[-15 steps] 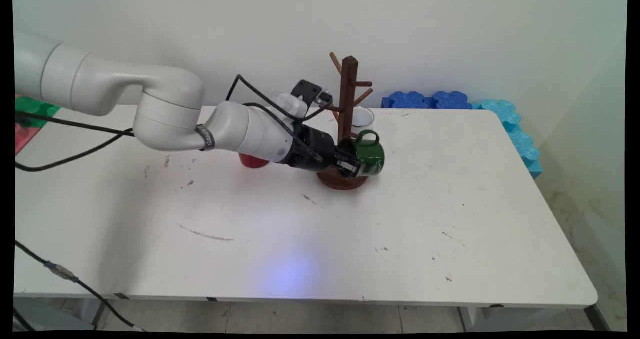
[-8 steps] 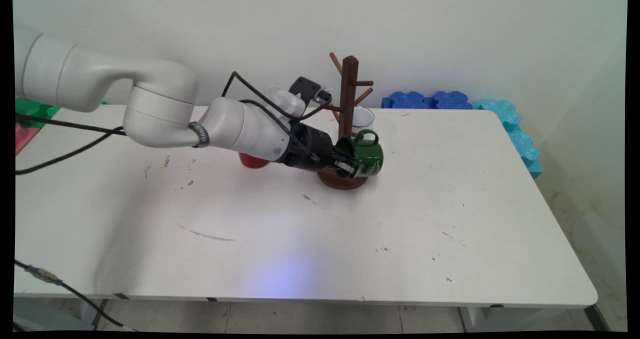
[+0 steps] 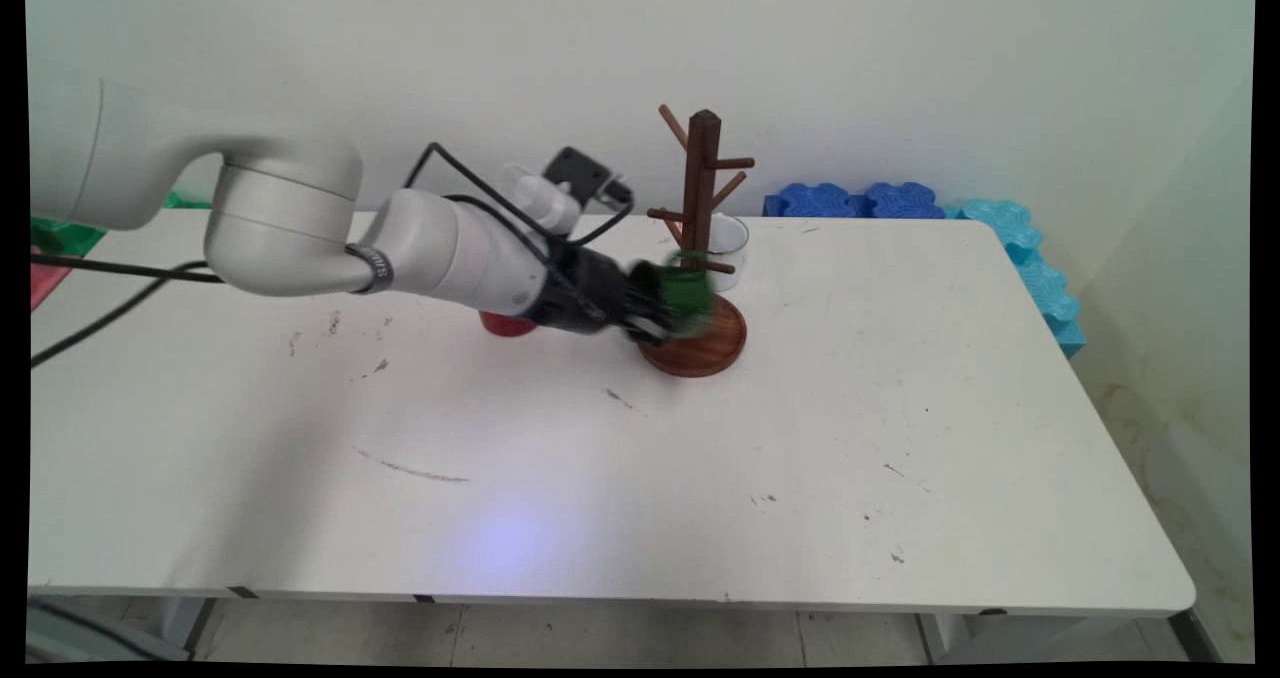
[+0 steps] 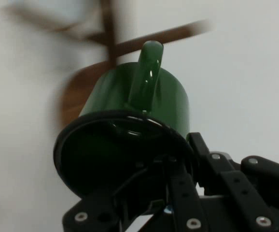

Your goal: Place the picked object on the table

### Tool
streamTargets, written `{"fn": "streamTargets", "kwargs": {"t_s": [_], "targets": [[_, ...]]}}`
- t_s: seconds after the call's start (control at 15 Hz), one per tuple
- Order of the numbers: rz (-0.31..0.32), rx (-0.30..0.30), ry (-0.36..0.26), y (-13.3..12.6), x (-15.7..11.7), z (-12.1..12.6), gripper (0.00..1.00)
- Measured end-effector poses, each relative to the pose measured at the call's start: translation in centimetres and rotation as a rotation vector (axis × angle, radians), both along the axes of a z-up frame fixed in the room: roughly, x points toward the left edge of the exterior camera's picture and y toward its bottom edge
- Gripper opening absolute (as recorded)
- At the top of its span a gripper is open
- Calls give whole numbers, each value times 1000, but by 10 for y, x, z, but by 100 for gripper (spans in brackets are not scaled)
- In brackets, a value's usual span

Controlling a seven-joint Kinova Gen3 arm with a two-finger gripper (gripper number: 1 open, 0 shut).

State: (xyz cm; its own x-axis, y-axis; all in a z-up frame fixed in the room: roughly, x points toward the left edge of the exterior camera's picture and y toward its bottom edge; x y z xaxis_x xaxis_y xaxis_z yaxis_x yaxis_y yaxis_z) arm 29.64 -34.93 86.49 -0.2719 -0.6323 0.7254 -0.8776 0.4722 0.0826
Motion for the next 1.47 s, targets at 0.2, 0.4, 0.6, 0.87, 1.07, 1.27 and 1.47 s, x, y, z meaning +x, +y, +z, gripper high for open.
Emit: {"fn": "streamTargets", "kwargs": {"t_s": [0.2, 0.4, 0.6, 0.87, 1.07, 1.27, 1.47], "targets": [[110, -26, -196, -3, 29, -6, 0], [21, -36, -170, -17, 14, -4, 0], [34, -21, -234, -13, 22, -12, 0], [60, -2, -306, -5, 34, -15, 0], [7, 21, -266, 2, 33, -9, 0], [-46, 28, -236, 6, 33, 1, 0], [-104, 27, -221, 7, 33, 8, 0]]}}
